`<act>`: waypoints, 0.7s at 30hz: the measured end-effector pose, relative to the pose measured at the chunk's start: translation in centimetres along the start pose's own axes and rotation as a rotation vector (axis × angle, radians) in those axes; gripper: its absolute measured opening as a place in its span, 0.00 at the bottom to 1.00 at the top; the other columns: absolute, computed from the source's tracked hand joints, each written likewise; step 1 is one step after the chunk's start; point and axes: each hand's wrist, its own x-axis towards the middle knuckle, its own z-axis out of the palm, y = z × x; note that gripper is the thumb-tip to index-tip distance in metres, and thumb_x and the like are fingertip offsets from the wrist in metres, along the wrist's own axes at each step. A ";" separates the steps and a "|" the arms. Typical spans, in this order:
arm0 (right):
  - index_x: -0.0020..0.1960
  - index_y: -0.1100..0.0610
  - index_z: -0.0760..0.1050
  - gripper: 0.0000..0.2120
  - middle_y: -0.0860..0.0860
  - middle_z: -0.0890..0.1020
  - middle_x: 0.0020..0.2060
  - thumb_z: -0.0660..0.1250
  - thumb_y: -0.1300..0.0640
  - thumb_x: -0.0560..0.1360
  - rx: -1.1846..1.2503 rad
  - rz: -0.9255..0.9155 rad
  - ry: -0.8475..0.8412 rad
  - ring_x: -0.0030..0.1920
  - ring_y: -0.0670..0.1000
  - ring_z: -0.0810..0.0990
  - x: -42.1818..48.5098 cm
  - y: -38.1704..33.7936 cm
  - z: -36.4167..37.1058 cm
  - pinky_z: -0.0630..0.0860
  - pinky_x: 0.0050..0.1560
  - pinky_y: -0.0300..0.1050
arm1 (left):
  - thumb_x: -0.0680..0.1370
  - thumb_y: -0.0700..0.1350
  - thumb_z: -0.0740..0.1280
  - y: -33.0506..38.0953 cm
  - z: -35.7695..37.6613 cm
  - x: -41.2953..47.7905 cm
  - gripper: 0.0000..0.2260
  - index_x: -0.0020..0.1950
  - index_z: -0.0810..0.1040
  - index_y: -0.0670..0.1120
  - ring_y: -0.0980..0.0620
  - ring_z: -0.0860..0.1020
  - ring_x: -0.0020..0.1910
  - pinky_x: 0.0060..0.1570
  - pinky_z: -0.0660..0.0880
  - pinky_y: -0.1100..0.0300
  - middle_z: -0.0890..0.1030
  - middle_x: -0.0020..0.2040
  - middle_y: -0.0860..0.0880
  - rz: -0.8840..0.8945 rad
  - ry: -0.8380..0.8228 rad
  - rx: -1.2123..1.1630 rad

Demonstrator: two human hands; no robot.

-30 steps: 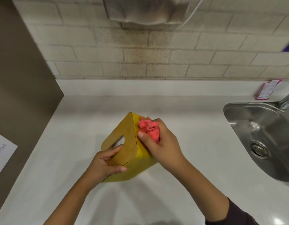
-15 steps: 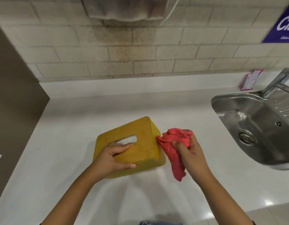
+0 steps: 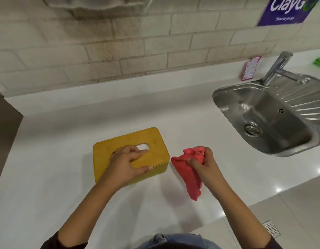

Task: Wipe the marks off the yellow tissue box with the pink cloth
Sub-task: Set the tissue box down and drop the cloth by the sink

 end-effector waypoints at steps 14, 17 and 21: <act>0.61 0.62 0.72 0.17 0.61 0.80 0.57 0.68 0.59 0.74 -0.075 0.241 0.355 0.57 0.61 0.79 4.1 4.4 -15.0 0.76 0.59 0.58 | 0.78 0.45 0.64 10.2 9.2 2.5 0.10 0.54 0.81 0.56 0.61 0.76 0.52 0.51 0.68 0.75 0.79 0.47 0.61 0.338 -0.322 -0.370; 0.63 0.61 0.69 0.19 0.59 0.78 0.57 0.68 0.60 0.74 -0.144 0.283 0.476 0.55 0.61 0.77 4.3 6.0 -18.2 0.74 0.51 0.52 | 0.77 0.47 0.63 11.7 11.5 2.1 0.10 0.54 0.80 0.58 0.62 0.77 0.51 0.49 0.68 0.76 0.79 0.45 0.62 0.375 -0.416 -0.361; 0.67 0.56 0.68 0.23 0.58 0.78 0.57 0.68 0.57 0.73 -0.571 0.270 0.605 0.58 0.62 0.75 3.6 6.8 -19.4 0.72 0.56 0.53 | 0.77 0.48 0.63 12.0 12.6 1.8 0.10 0.55 0.79 0.60 0.62 0.77 0.51 0.49 0.68 0.76 0.79 0.48 0.62 0.388 -0.472 -0.374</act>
